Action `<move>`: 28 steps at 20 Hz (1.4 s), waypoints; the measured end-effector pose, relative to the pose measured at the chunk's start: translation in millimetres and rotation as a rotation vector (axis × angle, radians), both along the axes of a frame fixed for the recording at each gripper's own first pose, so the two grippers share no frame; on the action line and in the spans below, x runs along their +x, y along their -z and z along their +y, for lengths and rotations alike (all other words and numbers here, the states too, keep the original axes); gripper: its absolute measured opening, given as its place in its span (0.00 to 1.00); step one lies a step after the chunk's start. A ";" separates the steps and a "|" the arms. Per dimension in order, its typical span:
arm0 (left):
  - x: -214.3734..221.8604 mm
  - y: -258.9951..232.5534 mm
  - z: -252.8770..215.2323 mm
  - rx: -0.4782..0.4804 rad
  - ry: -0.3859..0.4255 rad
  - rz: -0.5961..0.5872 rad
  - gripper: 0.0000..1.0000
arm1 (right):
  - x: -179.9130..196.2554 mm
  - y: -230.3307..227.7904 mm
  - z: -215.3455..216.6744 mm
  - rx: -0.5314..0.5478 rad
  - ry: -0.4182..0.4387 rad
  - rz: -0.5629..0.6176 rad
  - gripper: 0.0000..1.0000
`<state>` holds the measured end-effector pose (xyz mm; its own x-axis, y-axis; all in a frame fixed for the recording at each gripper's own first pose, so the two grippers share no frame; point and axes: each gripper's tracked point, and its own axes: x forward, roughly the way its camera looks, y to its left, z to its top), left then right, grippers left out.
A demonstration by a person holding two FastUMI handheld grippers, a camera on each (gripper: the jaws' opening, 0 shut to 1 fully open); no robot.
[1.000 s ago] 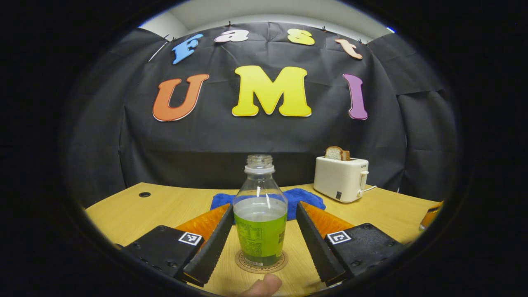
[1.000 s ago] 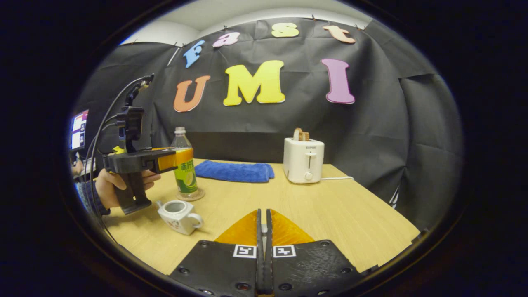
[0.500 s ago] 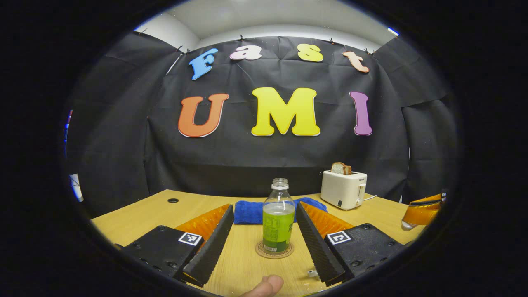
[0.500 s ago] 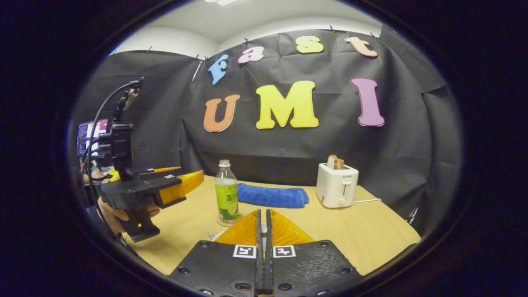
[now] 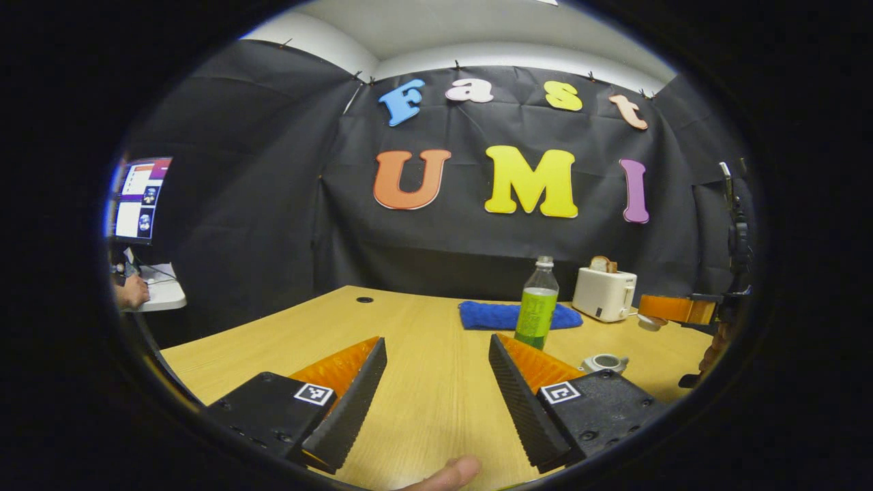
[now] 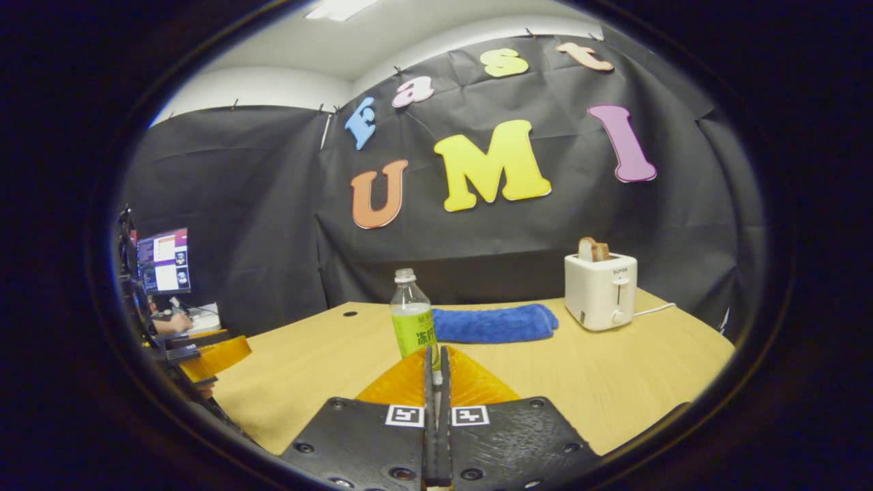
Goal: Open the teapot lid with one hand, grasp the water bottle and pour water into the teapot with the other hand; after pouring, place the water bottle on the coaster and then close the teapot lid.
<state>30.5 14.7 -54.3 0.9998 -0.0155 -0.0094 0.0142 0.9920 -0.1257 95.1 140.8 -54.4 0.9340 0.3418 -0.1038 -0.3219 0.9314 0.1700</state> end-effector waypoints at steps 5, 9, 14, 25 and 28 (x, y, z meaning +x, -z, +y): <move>-7.1 15.9 -1.4 0.029 0.032 0.017 0.94 | 18.9 35.0 15.9 -0.021 0.016 0.044 0.00; -6.8 12.6 -18.2 0.078 0.080 -0.012 0.95 | 25.4 63.0 23.6 -0.060 0.014 0.084 0.00; -11.5 7.7 -34.6 0.118 0.116 -0.056 0.95 | 25.7 78.7 25.5 -0.084 0.021 0.097 0.00; -9.2 2.1 -37.8 0.084 0.122 -0.028 0.94 | 22.4 63.2 19.6 -0.113 0.051 0.073 0.10; -6.9 -14.2 -31.5 0.036 0.108 -0.025 0.94 | 18.6 43.3 4.0 -0.115 0.090 0.053 0.63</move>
